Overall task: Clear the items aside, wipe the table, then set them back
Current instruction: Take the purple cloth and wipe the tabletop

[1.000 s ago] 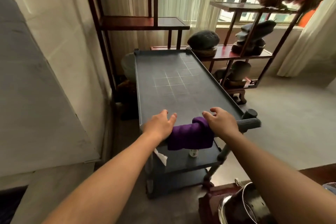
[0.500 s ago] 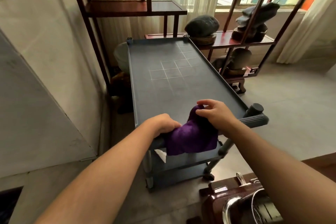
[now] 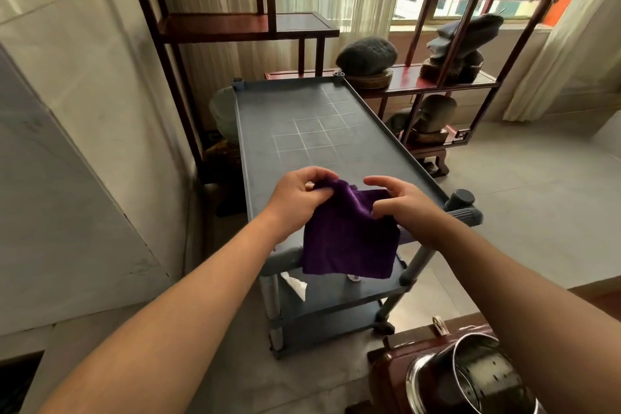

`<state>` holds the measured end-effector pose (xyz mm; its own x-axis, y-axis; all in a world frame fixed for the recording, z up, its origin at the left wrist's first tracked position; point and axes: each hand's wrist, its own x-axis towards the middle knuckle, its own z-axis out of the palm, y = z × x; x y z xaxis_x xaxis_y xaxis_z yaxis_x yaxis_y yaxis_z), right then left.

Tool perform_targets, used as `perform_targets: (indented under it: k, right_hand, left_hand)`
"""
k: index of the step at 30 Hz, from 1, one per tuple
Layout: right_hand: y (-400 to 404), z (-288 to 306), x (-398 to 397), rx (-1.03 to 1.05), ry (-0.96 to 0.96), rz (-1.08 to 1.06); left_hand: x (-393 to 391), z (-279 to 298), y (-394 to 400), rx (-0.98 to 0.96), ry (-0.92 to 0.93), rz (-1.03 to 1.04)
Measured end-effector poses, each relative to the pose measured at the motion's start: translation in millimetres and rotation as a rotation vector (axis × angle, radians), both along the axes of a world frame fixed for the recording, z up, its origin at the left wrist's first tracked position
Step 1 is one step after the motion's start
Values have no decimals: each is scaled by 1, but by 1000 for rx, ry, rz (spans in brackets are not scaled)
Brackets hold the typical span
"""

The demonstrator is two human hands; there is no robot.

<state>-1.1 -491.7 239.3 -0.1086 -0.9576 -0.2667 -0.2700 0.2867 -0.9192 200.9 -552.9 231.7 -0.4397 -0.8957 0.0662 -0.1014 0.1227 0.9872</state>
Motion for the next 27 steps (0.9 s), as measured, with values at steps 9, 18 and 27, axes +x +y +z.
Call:
perform_targets:
  k: [9,18,27]
  right_hand:
    - [4,27,32,-35,282,219]
    - [19,46,33,-274,377,136]
    - [33,81,17,-316,190,47]
  left_hand:
    - [1,30,21,-285,17,-92]
    - [-1,38,21,-15,16,-37]
    - [-9,44,25,91,80,-177]
